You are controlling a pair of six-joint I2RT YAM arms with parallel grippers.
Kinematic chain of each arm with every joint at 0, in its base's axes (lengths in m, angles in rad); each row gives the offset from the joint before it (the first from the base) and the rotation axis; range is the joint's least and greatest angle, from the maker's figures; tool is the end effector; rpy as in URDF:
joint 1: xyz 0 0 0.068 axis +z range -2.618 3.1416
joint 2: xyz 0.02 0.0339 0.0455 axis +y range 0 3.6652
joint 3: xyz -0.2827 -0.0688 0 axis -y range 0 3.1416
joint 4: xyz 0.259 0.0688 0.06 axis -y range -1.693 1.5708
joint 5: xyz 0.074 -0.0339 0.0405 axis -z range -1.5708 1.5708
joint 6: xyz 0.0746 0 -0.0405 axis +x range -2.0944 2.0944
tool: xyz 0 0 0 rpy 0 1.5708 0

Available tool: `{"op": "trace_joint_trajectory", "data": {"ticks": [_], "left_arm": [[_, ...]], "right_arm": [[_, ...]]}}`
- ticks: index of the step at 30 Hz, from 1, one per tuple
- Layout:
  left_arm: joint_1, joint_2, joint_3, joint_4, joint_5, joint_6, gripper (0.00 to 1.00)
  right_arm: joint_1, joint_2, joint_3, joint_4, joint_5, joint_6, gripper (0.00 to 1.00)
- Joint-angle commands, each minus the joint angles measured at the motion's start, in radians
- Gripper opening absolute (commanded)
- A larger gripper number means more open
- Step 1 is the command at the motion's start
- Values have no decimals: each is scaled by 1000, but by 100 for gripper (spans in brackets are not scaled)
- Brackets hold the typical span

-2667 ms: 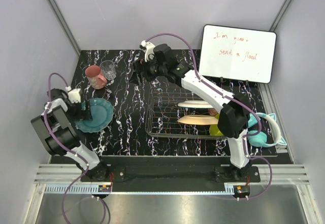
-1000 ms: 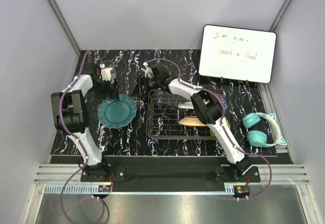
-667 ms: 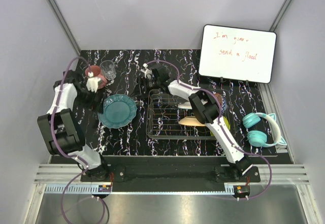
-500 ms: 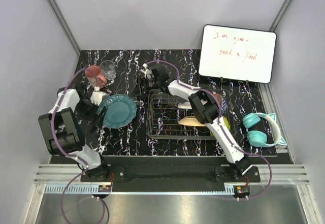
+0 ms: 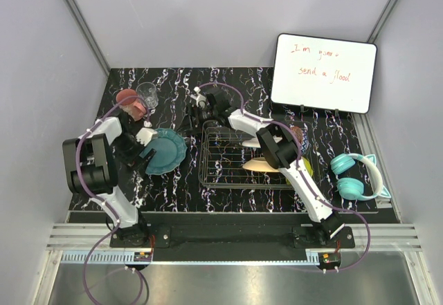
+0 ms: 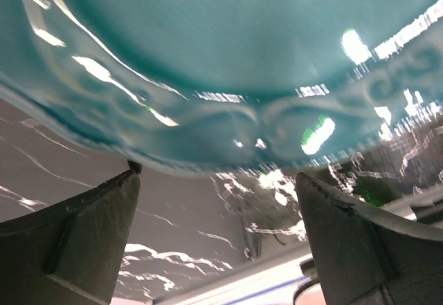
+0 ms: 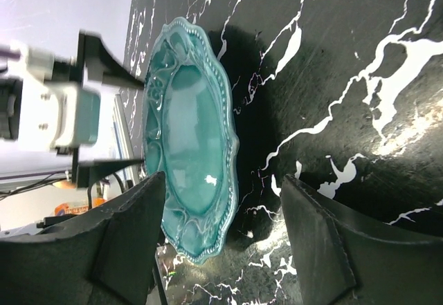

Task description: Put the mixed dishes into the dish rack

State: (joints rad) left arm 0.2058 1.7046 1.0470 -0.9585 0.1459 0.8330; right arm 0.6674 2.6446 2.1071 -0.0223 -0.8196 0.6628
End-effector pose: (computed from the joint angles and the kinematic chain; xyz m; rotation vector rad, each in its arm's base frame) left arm 0.2887 0.0492 0.1352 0.9514 2.9502 -0.2315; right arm 0.4591 0.4312 0.1009 -0.5645 2.3246 1.5894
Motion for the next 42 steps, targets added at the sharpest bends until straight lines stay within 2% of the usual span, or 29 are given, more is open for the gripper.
{"op": "trace_joint_trajectory", "data": {"ticks": [1, 10, 13, 14, 17, 20, 21, 23, 25, 30, 34, 42], "left_arm": [[-17, 59, 96, 76, 15, -57, 99], [-121, 179, 240, 90, 57, -144, 99], [-147, 202, 272, 93, 70, -164, 99], [-160, 219, 283, 93, 73, -175, 99], [-184, 248, 320, 95, 87, -199, 99], [-201, 273, 350, 95, 100, -221, 99], [-200, 277, 358, 95, 103, -224, 99], [-224, 280, 361, 96, 101, -229, 99], [-224, 276, 360, 101, 101, -232, 99], [-223, 242, 326, 104, 86, -235, 99], [-206, 120, 292, 78, 104, -247, 99], [16, -149, 306, -93, 214, -227, 99]], "right_arm": [[3, 61, 25, 15, -27, 14, 74], [-6, 72, 18, 67, -36, 46, 73], [-9, 74, -1, 91, -46, 64, 65], [-12, 74, -5, 114, -47, 81, 60], [-15, 78, -21, 151, -58, 110, 52], [-20, 80, -33, 163, -61, 121, 38], [-23, 80, -36, 162, -61, 121, 26], [-29, 78, -41, 162, -59, 121, 16], [-37, 75, -38, 163, -56, 123, 1], [-46, 68, -27, 160, -56, 120, 0], [-60, 45, 8, 121, -33, 78, 0], [-83, -54, 178, -42, 56, -80, 0]]}}
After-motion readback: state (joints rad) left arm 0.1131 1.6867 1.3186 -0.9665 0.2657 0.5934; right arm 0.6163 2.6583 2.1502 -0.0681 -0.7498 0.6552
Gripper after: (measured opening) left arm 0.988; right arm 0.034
